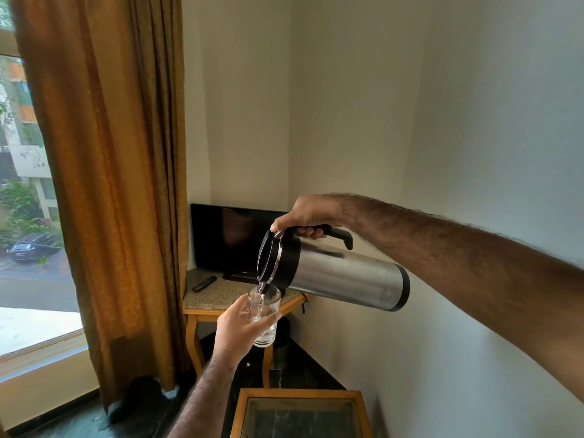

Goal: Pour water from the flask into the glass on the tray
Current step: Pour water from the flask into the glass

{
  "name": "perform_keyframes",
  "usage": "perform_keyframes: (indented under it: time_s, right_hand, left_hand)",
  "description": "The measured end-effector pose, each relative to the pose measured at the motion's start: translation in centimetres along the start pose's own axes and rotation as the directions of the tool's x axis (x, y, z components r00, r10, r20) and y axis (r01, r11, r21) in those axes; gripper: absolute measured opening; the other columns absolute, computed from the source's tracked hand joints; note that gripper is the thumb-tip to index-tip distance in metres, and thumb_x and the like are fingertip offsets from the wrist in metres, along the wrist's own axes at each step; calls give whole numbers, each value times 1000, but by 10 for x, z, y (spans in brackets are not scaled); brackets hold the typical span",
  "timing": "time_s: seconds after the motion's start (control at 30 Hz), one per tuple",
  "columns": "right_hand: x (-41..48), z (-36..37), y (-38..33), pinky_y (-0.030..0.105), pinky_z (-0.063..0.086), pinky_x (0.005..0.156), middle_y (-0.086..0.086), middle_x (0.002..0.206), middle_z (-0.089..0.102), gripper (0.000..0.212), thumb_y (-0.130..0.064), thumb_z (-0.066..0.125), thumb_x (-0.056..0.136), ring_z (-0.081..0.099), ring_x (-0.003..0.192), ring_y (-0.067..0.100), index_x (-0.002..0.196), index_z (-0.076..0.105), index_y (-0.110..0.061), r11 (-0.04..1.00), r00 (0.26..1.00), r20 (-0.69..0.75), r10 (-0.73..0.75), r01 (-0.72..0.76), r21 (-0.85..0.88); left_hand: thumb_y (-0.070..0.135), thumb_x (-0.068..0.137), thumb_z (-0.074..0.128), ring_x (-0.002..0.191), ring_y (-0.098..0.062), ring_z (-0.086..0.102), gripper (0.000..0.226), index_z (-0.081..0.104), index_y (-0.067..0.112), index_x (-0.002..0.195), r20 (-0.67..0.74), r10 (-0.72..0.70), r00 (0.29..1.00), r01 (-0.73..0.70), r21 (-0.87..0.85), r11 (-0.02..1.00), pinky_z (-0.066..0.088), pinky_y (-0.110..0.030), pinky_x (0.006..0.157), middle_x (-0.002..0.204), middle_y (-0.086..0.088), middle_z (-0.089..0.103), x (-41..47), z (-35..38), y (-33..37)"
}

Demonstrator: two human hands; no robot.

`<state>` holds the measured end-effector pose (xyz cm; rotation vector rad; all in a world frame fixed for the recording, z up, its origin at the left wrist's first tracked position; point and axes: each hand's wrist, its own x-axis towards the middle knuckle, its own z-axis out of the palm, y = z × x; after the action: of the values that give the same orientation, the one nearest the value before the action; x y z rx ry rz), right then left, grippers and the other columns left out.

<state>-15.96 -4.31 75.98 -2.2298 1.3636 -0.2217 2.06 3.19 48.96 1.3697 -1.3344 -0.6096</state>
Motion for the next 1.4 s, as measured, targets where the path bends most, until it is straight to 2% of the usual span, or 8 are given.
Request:
perform_keyframes:
  time_s: [0.2,0.37,0.5,0.6,0.73,0.87,1.1,1.4]
  right_hand:
    - [1,-1,-4,24,38,44,-4,52,49,45,-51,75,93,43,41,12,67,67,-16,1000,1000,-6,4,-4,-8]
    - [2,-3,-5,28,39,50,-1,56,50,50,-55,76,91,44,45,15,68,60,-14,999,1000,-20,8,-9,-48]
    - [3,-2,-5,28,38,49,0,57,48,48,-54,75,92,43,45,15,68,63,-14,999,1000,-1,12,-12,-48]
    - [3,-2,-6,27,37,47,-1,58,47,45,-51,74,94,43,44,14,92,79,-7,1000,1000,16,7,-7,-29]
    - [3,-3,-6,22,38,43,-4,49,48,45,-50,73,96,43,38,12,70,64,-15,1000,1000,21,10,-10,-16]
    - [3,-4,-6,21,38,43,-5,46,49,49,-50,73,96,44,37,12,64,59,-16,1000,1000,22,20,-20,-22]
    - [7,-2,-7,29,39,50,-1,54,49,49,-54,74,94,44,43,15,68,58,-15,997,999,27,26,-24,-67]
    - [7,-2,-4,24,38,45,-4,50,47,42,-52,73,95,43,41,14,81,65,-13,998,998,47,32,-29,-56]
  left_hand:
    - [45,66,97,98,-2,74,49,63,49,103,-11,0,1000,0,-3,1000,53,-17,75,106,14,77,-3,-1,0]
    - [48,65,97,103,-10,75,49,67,46,103,-18,20,1000,-20,-7,1000,62,-37,90,110,10,77,-1,-2,-4]
    - [55,62,96,101,-9,75,49,66,51,100,-32,32,999,-33,-7,999,62,-36,89,106,13,77,-1,-3,-5]
    - [66,54,91,95,2,75,50,64,69,96,-42,45,998,-47,-24,999,58,-25,80,101,31,75,-4,-4,0]
    - [62,57,93,95,1,72,53,60,78,95,-26,48,999,-48,-29,998,56,-24,81,102,52,64,-6,-6,3]
    - [57,59,95,92,5,73,47,65,53,96,-32,29,999,-30,-22,999,54,-23,79,102,50,66,-4,-5,-2]
    - [45,65,98,92,1,73,48,62,51,96,-48,14,999,-13,7,1000,54,-20,76,100,19,74,-2,0,-5]
    - [46,66,97,91,8,74,47,68,45,103,-46,14,999,-13,31,999,56,-15,70,105,13,78,0,-3,-6]
